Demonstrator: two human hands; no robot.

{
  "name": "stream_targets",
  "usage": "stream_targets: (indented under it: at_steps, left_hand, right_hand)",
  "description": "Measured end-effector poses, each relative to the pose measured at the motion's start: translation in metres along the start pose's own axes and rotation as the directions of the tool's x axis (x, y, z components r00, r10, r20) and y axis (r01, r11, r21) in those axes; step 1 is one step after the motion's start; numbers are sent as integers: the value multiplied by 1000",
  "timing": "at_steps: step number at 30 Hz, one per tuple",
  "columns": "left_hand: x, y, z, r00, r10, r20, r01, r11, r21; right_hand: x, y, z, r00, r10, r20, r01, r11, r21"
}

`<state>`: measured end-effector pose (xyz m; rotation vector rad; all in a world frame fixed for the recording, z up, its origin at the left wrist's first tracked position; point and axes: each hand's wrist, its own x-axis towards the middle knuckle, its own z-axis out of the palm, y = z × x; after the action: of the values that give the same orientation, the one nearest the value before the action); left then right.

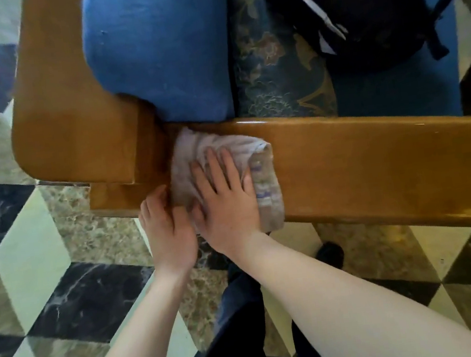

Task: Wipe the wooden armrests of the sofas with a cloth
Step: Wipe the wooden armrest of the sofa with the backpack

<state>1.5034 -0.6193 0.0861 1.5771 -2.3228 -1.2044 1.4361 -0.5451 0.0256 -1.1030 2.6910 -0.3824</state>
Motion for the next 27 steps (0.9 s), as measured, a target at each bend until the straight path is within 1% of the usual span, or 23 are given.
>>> stream_targets:
  at_steps: [2, 4, 5, 7, 9, 10, 13, 15, 20, 22, 24, 25, 27]
  left_hand:
    - [0, 4, -2, 999, -26, 29, 25, 999, 26]
    - [-5, 11, 2, 998, -45, 37, 42, 996, 72]
    - [-10, 14, 6, 998, -55, 33, 52, 995, 84]
    - [-20, 25, 23, 995, -91, 42, 88, 993, 82]
    - [-32, 38, 42, 990, -117, 80, 111, 991, 73]
    - [-40, 46, 55, 990, -97, 104, 89, 993, 80]
    - [-67, 79, 103, 985, 33, 170, -54, 991, 124]
    - [-81, 100, 132, 972, 95, 213, -126, 983, 136]
    - [-140, 167, 221, 896, 236, 375, -277, 959, 57]
    - [-160, 189, 251, 863, 266, 430, -299, 954, 9]
    - [-178, 208, 278, 828, 284, 483, -314, 949, -20]
    - [-185, 215, 289, 814, 291, 503, -324, 946, -24]
    - [-197, 227, 309, 789, 302, 535, -350, 937, -12]
  right_hand:
    - [3, 4, 1, 985, -168, 43, 169, 985, -18]
    - [5, 27, -4, 951, -305, 50, 306, 952, -21]
    - [5, 41, -7, 932, -362, 30, 362, 932, 4]
    - [1, 69, -15, 915, -402, -19, 403, 914, 51]
    - [-9, 94, -23, 937, -349, -27, 351, 934, 64]
    - [-16, 110, -28, 951, -307, -22, 308, 950, 55]
    - [-42, 179, -48, 978, -204, -45, 205, 979, 23]
    - [-57, 223, -61, 986, -149, -76, 152, 988, 29]
    - [-110, 350, -102, 997, 21, -68, -21, 1000, 2]
    - [-128, 391, -117, 990, 122, -66, -122, 993, 6]
    - [-147, 421, -127, 966, 245, -76, -247, 969, -8]
    - [-157, 428, -130, 945, 311, -97, -315, 949, -21]
    - [-177, 430, -129, 876, 460, -141, -468, 883, -26]
